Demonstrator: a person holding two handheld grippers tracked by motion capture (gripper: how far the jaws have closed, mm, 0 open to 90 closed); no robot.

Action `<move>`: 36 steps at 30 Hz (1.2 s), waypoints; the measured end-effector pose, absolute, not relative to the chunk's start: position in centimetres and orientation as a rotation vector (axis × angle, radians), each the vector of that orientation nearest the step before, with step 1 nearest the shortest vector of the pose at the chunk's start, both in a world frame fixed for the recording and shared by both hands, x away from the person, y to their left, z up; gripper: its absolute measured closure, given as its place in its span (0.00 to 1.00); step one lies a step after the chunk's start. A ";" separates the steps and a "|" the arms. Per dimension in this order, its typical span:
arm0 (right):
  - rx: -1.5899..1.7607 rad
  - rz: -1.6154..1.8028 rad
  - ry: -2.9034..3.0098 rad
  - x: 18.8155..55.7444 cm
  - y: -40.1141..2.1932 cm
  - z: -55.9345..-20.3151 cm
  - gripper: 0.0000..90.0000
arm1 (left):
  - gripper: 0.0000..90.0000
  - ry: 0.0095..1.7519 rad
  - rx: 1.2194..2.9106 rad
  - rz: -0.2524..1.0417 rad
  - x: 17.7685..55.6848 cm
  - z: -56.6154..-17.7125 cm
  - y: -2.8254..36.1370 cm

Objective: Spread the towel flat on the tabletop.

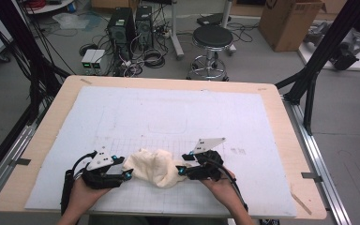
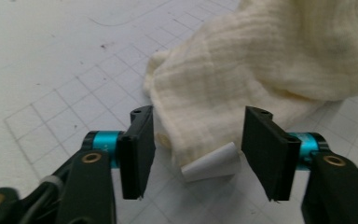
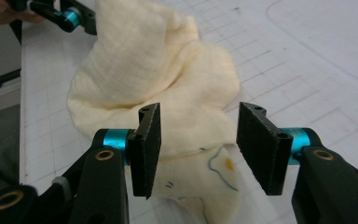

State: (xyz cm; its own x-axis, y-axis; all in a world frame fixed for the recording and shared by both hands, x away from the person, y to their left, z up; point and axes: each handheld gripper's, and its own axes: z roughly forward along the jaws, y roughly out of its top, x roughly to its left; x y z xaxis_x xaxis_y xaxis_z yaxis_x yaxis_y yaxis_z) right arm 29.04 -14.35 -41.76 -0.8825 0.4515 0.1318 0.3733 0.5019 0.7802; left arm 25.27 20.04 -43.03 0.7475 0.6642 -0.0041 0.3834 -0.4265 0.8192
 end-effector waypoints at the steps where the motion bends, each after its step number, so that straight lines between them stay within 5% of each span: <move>1: 0.713 1.315 2.660 29.0 -14.0 -42.0 0.56 | 0.54 0.786 2.077 0.403 25.4 -43.1 19.9; 6: 0.681 1.279 2.710 29.5 -13.0 -42.9 0.62 | 0.66 0.777 2.123 0.380 25.9 -43.6 19.4; 12: 0.669 1.270 2.779 29.8 -12.7 -43.7 0.91 | 0.89 0.753 2.145 0.366 25.7 -43.6 19.4; 16: 0.677 1.289 2.762 29.6 -13.3 -43.2 0.98 | 0.91 0.746 2.126 0.361 25.5 -43.3 19.7; 26: 0.681 1.350 2.679 27.7 -15.8 -40.9 0.99 | 0.92 0.734 2.040 0.322 23.3 -41.3 21.2; 36: 0.688 1.324 2.707 28.5 -14.2 -41.5 0.71 | 0.92 0.739 2.065 0.321 20.7 -41.0 23.5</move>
